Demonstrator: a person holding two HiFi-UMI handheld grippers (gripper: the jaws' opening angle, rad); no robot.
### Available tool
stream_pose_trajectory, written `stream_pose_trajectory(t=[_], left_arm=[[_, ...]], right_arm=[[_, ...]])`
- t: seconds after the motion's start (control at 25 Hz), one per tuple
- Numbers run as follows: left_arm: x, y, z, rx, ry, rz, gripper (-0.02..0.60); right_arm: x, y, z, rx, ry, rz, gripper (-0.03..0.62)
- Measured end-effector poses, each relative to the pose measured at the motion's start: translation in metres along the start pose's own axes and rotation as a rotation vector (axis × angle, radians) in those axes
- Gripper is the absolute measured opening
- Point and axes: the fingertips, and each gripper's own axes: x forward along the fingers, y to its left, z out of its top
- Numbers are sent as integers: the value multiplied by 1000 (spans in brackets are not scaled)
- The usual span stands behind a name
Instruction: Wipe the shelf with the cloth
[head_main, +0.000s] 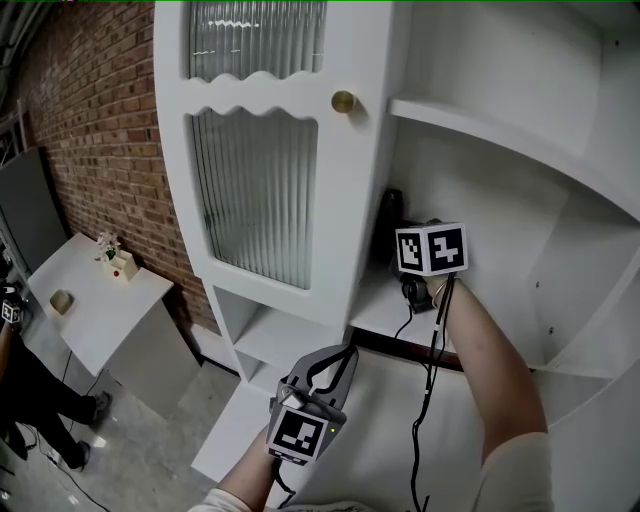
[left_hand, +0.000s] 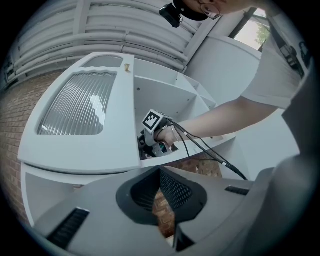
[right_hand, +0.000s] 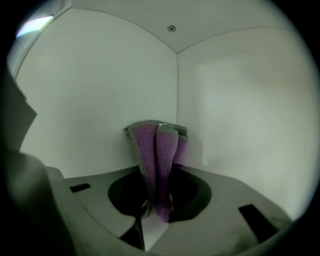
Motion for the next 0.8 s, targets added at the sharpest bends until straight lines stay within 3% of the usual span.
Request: stream_pose_trajectory(t=[0.16, 0.8], left_arm=[[-5, -1, 3, -16, -3, -1, 14], [-29, -21, 13, -27, 6, -9, 14]], right_arm=[[-15, 15, -2, 7, -7, 41, 86], [-103, 109, -27, -139, -50, 183, 87]])
